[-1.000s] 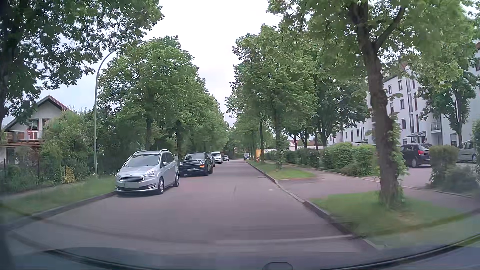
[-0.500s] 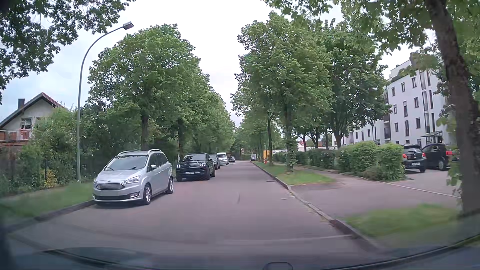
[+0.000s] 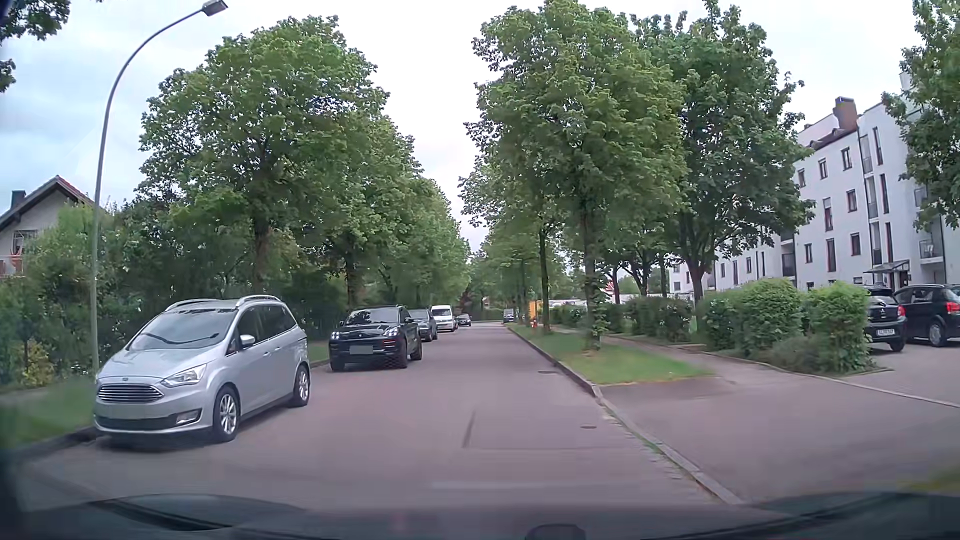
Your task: Follow the waypoints while adhering to traffic rules and regulations
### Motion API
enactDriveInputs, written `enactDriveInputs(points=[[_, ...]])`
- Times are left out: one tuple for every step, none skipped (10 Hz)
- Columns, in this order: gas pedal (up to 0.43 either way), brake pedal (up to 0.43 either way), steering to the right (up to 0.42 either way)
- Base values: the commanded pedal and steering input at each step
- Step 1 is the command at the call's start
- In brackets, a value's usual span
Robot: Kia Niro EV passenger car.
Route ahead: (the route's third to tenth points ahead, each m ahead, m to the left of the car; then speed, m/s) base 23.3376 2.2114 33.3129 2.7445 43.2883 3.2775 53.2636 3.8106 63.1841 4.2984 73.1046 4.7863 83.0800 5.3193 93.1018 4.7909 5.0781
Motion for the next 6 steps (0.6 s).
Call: enactDriveInputs(points=[[0.157,0.0,-0.004],[0.157,0.0,-0.005],[0.13,0.0,-0.006],[0.13,0.0,-0.012],[0.13,0.0,-0.019],[0.13,0.0,-0.022]])
